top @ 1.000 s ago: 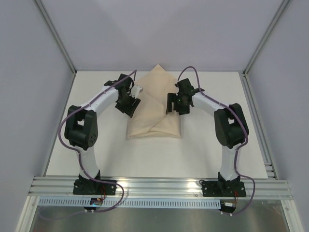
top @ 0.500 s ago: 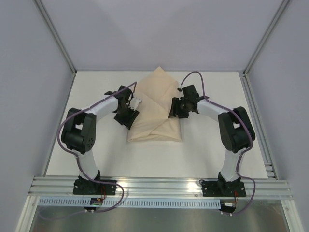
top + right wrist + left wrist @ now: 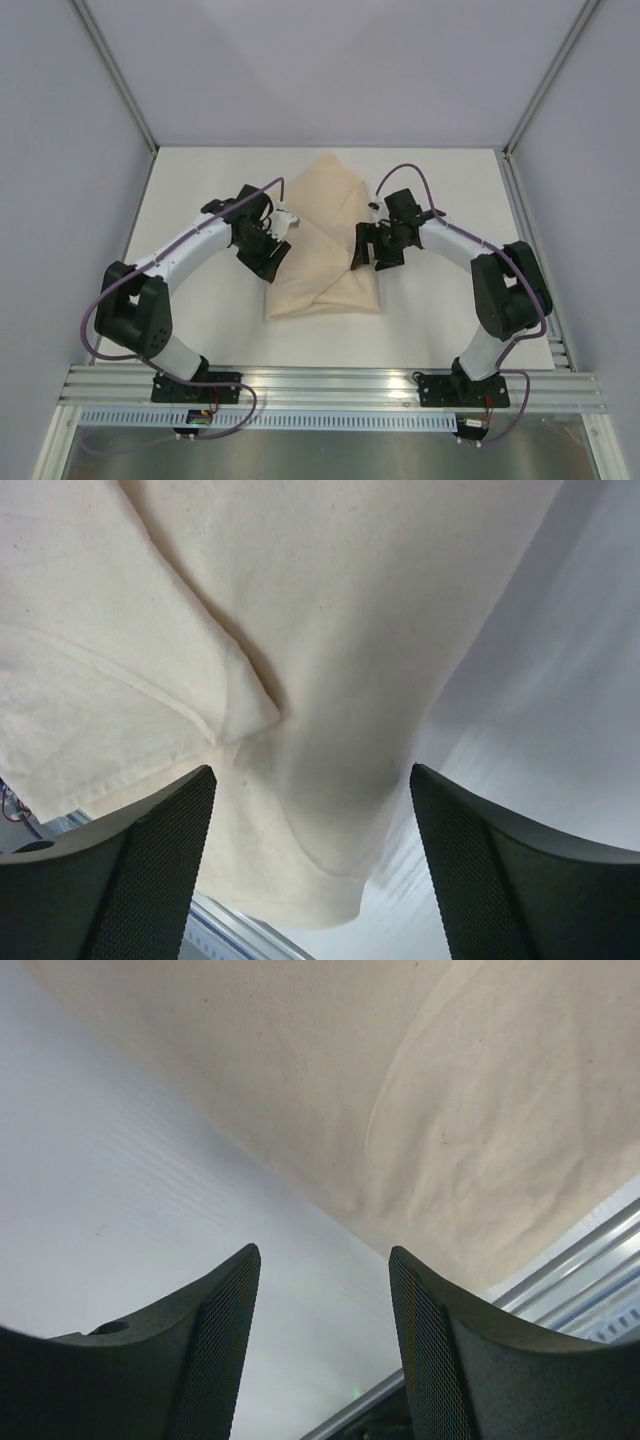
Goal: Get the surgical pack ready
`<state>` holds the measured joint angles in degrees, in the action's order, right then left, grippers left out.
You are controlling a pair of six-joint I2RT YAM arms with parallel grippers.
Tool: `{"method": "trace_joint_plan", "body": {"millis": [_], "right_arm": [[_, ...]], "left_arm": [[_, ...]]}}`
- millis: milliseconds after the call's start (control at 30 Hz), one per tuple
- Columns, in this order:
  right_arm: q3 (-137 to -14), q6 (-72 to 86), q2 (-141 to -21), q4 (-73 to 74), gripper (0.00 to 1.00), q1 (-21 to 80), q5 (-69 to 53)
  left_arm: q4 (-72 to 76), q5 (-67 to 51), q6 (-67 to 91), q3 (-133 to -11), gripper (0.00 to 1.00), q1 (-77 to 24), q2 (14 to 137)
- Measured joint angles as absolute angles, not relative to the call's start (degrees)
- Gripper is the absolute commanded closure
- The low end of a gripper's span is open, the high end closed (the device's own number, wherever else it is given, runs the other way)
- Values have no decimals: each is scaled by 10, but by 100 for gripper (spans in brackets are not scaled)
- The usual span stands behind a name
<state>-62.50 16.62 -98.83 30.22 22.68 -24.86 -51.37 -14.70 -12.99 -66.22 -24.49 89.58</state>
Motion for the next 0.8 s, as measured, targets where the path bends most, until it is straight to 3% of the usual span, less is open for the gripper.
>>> {"method": "trace_joint_plan", "body": {"millis": [167,267,300,400,500,567,800], "right_arm": [[-682,145,-963,375,18,198,-221],[-764,135,-967,391,35,184,-192],[-802,132,-973,392,50,181,-187],[-894,129,-1013,366,73,181,-189],[-947,132,-1067,343,86,181,-208],[-968,135,-1110,336,89,181,-229],[-974,163,-1227,307,99,180,-274]], "left_arm": [[-555,-138,-133,-760,37,-245,890],[-575,-140,-133,-873,57,-236,926],[-593,-147,-136,-929,67,-230,952],[-618,-154,-149,-1094,77,-207,1060],[-647,-142,-180,-1210,76,-188,1167],[-670,-140,-206,-1249,75,-181,1226],[-745,-164,-300,-1258,72,-184,1305]]}}
